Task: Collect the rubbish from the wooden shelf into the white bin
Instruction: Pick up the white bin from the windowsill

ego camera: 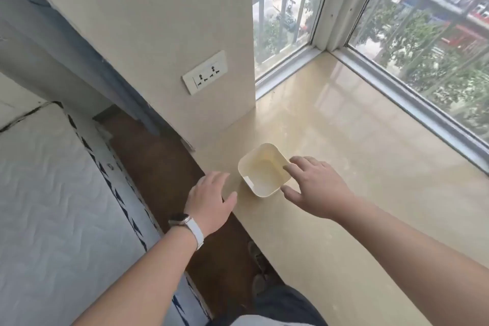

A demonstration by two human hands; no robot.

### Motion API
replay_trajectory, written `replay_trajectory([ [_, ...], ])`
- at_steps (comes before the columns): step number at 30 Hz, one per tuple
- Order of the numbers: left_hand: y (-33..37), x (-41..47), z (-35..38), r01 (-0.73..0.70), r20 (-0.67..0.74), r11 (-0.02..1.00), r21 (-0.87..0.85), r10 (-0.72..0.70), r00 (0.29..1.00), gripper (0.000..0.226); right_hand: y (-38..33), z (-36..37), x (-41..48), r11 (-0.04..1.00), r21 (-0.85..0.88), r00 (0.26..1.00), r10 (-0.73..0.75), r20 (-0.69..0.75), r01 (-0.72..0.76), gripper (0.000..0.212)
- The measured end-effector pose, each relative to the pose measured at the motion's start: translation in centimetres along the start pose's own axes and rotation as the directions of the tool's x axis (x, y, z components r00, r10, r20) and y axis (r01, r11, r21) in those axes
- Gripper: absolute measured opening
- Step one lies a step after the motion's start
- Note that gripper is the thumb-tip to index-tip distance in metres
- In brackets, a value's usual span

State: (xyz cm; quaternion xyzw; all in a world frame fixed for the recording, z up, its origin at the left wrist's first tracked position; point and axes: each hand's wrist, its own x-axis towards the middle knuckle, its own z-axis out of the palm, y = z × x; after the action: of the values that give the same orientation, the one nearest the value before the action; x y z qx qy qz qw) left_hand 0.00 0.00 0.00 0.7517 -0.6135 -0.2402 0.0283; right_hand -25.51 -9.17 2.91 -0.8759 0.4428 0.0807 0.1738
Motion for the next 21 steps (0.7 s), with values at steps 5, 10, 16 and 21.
replay_trajectory([
  [5, -0.8, 1.8, 2.9, 0.221, 0.127, 0.961, -0.167, -0.201, 0.971, 0.056, 1.5, 1.8, 2.5, 0.995, 0.085, 0.999, 0.042, 0.008, -0.043, 0.055],
  [10, -1.2, 2.8, 4.6, 0.455, 0.326, 0.637, -0.622, -0.317, 0.891, 0.04, 2.8, 3.9, 3.6, 0.962, 0.25, 0.994, 0.11, 0.024, -0.112, 0.059],
  [16, -1.1, 4.1, 7.1, 0.532, 0.435, 0.45, -0.717, -0.306, 0.847, 0.045, 4.1, 7.4, 4.3, 0.804, 0.495, 0.944, 0.275, 0.183, -0.33, 0.069],
  [21, -0.5, 5.1, 8.2, 0.561, 0.507, 0.328, -0.76, -0.239, 0.828, 0.02, 3.8, 9.3, 4.6, 0.615, 0.622, 0.873, 0.375, 0.311, -0.485, 0.068],
])
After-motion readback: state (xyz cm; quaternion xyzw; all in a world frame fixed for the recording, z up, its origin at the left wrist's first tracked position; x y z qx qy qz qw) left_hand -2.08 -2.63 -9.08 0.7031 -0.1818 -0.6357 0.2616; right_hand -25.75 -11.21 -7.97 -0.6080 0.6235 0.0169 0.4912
